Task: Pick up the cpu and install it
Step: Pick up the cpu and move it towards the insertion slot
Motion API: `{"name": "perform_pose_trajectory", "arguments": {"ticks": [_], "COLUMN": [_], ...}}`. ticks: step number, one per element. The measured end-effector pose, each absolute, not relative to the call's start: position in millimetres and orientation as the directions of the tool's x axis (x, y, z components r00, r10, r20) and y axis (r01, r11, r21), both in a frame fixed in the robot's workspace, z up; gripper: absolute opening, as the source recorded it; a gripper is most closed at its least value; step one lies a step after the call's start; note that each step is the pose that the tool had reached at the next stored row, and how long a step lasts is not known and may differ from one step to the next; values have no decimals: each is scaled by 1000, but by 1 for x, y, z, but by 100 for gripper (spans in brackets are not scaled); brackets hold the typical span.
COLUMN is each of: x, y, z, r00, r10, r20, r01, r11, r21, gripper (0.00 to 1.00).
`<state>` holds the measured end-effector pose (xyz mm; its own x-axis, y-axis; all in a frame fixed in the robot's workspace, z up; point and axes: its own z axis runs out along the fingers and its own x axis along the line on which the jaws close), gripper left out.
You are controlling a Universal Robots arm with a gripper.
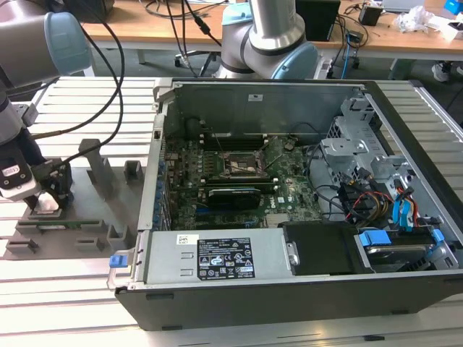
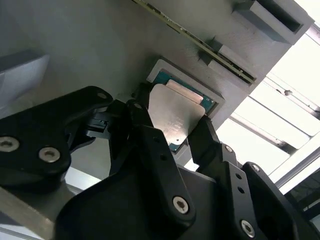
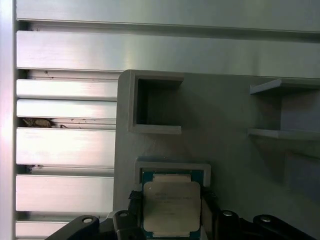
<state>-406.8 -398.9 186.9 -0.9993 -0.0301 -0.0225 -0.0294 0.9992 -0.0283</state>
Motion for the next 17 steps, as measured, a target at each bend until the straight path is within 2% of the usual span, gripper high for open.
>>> {"name": "perform_pose_trajectory", "arguments": {"ticks": [17], "x": [-407], "y": [-399], "z": [189], "r00": [-999], "r10": [-30], "r20": [-23], "r01": [-29], "r11": [999], "r21": [-28], "gripper": [55]}}
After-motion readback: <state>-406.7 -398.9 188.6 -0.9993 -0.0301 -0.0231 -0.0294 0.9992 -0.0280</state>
